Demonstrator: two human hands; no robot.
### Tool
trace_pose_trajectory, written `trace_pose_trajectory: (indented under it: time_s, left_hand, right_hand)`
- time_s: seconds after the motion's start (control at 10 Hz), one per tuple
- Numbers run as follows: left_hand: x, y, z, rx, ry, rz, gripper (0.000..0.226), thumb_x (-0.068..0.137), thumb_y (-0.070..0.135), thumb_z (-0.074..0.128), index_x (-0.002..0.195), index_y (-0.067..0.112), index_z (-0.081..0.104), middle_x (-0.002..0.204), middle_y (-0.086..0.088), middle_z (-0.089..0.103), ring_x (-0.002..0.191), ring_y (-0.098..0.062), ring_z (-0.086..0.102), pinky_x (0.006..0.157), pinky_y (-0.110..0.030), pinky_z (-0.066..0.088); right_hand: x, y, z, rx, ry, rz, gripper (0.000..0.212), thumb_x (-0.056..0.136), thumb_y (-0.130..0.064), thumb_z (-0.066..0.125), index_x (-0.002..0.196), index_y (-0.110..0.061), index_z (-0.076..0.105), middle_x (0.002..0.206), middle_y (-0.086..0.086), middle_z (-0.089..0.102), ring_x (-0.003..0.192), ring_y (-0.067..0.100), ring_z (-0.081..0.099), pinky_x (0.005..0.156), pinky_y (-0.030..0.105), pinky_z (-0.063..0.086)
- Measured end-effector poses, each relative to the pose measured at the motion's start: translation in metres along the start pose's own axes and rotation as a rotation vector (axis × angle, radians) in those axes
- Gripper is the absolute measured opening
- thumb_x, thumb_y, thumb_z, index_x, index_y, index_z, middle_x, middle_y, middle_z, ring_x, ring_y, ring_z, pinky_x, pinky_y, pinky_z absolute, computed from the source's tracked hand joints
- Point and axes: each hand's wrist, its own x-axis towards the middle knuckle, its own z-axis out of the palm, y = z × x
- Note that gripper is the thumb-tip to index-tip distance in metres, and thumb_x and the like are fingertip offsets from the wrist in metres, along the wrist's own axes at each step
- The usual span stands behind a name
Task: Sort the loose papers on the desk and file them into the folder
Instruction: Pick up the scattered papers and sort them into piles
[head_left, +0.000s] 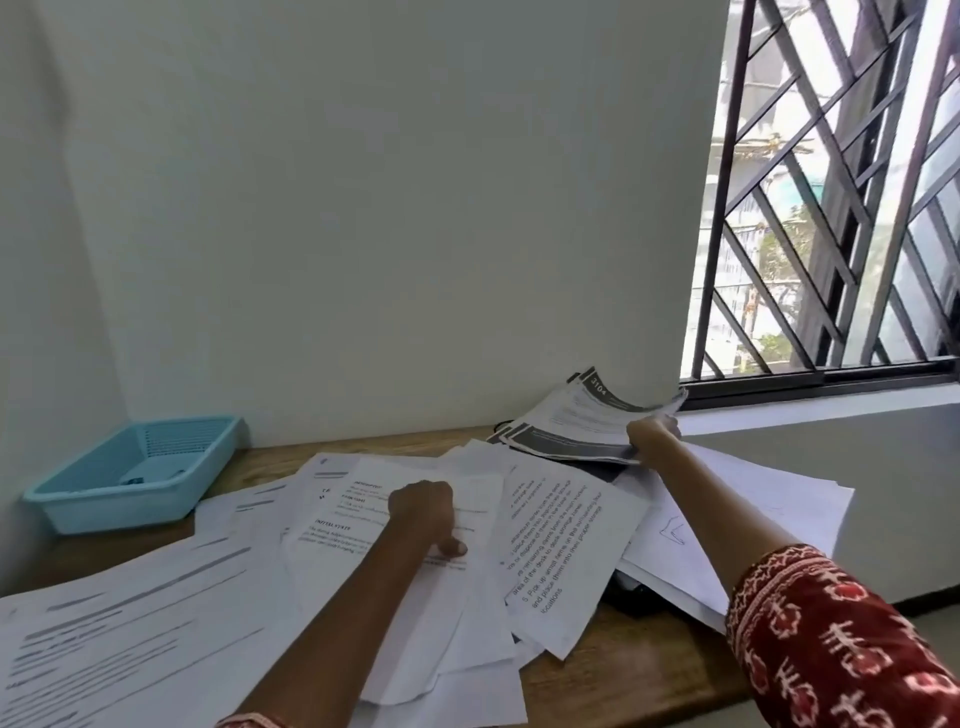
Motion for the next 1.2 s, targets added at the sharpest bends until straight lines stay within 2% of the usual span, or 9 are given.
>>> trace_pose_trajectory:
  time_s: [0.1,0.2,0.4,0.6,0.7,0.8,0.9,1.1,1.2]
  left_hand:
    - [0.001,0.002,0.002,0.022,0.025,0.0,0.062,0.078,0.046,0.071,0.127,0.016,0.049,0.128,-0.002,0.055,0.118,-0.021,0.051,0.092,-0.03,0.038]
    - [0.0,0.003,0.003,0.024,0.045,-0.003,0.06,0.079,0.045,0.07,0.127,0.015,0.049,0.127,-0.003,0.055,0.118,-0.021,0.051,0.093,-0.03,0.038]
    - [-0.01,0.002,0.008,-0.021,0.106,0.005,0.054,0.081,0.044,0.067,0.126,0.016,0.052,0.125,-0.002,0.057,0.116,-0.02,0.053,0.091,-0.029,0.038]
    - [-0.034,0.001,0.014,-0.154,0.188,0.001,0.047,0.084,0.04,0.064,0.123,0.015,0.055,0.125,-0.004,0.058,0.115,-0.022,0.053,0.09,-0.029,0.039]
    - [-0.049,-0.007,0.016,-0.308,0.196,0.022,0.043,0.081,0.037,0.067,0.119,0.019,0.057,0.127,0.0,0.055,0.118,-0.021,0.051,0.093,-0.03,0.038]
    - [-0.067,-0.018,0.016,-0.397,0.299,-0.006,0.034,0.083,0.03,0.067,0.114,0.017,0.06,0.123,-0.002,0.057,0.115,-0.022,0.053,0.091,-0.031,0.038]
    - [-0.083,-0.031,0.011,-0.459,0.352,-0.046,0.028,0.085,0.029,0.065,0.11,0.016,0.062,0.117,-0.002,0.061,0.111,-0.021,0.055,0.088,-0.029,0.04]
    - [-0.11,-0.066,0.015,-0.46,0.302,-0.117,0.032,0.085,0.033,0.065,0.111,0.016,0.062,0.115,-0.001,0.062,0.107,-0.019,0.057,0.086,-0.028,0.042]
    - [-0.119,-0.084,0.023,-0.483,0.293,-0.158,0.041,0.084,0.035,0.066,0.12,0.017,0.057,0.123,-0.002,0.058,0.112,-0.019,0.054,0.088,-0.028,0.042]
  right_hand:
    - [-0.002,0.005,0.011,-0.232,0.034,0.058,0.056,0.09,-0.015,0.051,0.14,0.001,0.033,0.137,0.021,0.038,0.125,0.035,0.038,0.092,0.038,0.036]
    - [-0.008,0.004,0.01,-0.284,0.102,0.189,0.053,0.087,-0.019,0.058,0.132,0.0,0.038,0.13,0.023,0.039,0.112,0.035,0.037,0.094,0.041,0.038]
    - [-0.022,-0.015,0.006,-0.294,0.201,0.021,0.048,0.082,-0.007,0.06,0.126,-0.005,0.039,0.129,0.022,0.04,0.122,0.034,0.035,0.098,0.04,0.035]
    - [-0.055,-0.039,0.012,-0.162,0.119,-0.245,0.044,0.08,-0.007,0.06,0.124,-0.011,0.053,0.123,0.015,0.057,0.114,0.032,0.05,0.093,0.037,0.045]
    - [-0.074,-0.049,0.018,-0.085,0.046,-0.343,0.034,0.081,-0.007,0.06,0.114,-0.012,0.063,0.124,0.01,0.06,0.113,0.028,0.054,0.084,0.028,0.041]
    - [-0.096,-0.06,0.027,-0.07,-0.021,-0.42,0.029,0.082,-0.011,0.064,0.11,-0.011,0.065,0.121,0.012,0.06,0.111,0.028,0.054,0.082,0.028,0.04]
    - [-0.118,-0.068,0.037,-0.069,-0.132,-0.481,0.026,0.082,-0.014,0.066,0.107,-0.008,0.065,0.109,0.012,0.062,0.096,0.025,0.053,0.076,0.026,0.039]
    - [-0.16,-0.069,0.06,-0.047,-0.357,-0.527,0.032,0.083,-0.016,0.07,0.111,-0.006,0.059,0.095,0.009,0.057,0.079,0.02,0.053,0.066,0.026,0.043]
    - [-0.175,-0.065,0.068,-0.081,-0.423,-0.512,0.034,0.085,-0.017,0.069,0.115,-0.006,0.056,0.095,0.011,0.058,0.066,0.014,0.052,0.053,0.022,0.044]
